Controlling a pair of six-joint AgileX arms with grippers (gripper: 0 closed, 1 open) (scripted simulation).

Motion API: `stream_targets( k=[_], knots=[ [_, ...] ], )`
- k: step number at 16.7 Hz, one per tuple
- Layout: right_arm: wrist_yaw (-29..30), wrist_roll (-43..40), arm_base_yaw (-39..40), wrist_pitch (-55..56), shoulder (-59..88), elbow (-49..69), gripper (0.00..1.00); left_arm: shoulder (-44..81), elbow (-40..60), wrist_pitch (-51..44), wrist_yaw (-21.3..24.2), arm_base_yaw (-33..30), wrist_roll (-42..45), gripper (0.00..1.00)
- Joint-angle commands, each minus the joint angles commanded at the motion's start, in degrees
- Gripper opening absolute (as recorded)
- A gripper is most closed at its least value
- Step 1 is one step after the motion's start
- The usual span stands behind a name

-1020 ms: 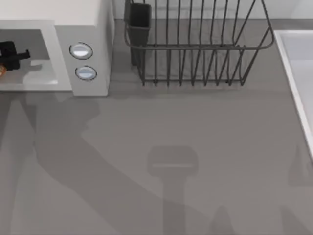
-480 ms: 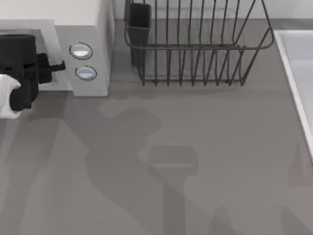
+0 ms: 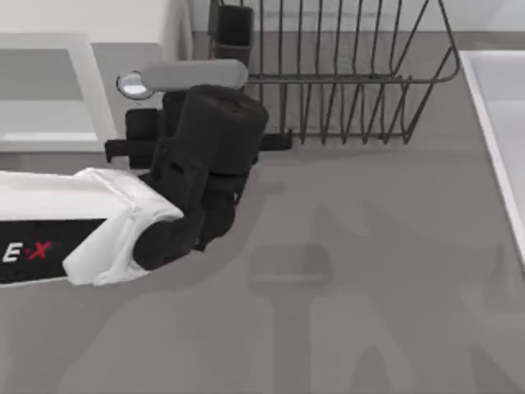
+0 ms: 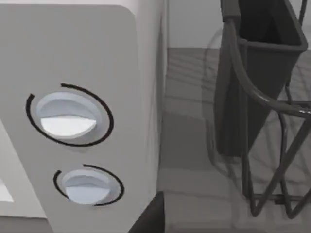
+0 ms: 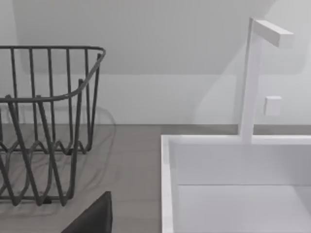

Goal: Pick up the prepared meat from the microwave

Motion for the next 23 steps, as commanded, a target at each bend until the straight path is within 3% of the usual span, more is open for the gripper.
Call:
stream_targets(
  k=[3,9,18,23],
  knots=[
    [0.0,0.0,0.0,0.0,0.0,0.0,1.00,-2.4,-1.2,-1.2,-2.3,-2.6,-1.2,0.00],
    [0.0,0.0,0.0,0.0,0.0,0.0,1.00,0.0,-2.0,1.2,-2.7,-1.7,-1.1,0.00],
    [0.0,0.0,0.0,0.0,0.0,0.0,1.00,19.7,-9.1,29.7,-2.3,-2.7,-1.2,0.00],
    [0.0,0.0,0.0,0.0,0.0,0.0,1.00,24.0,-11.2,35.3,-1.9,-2.6,-1.1,0.00]
  ],
)
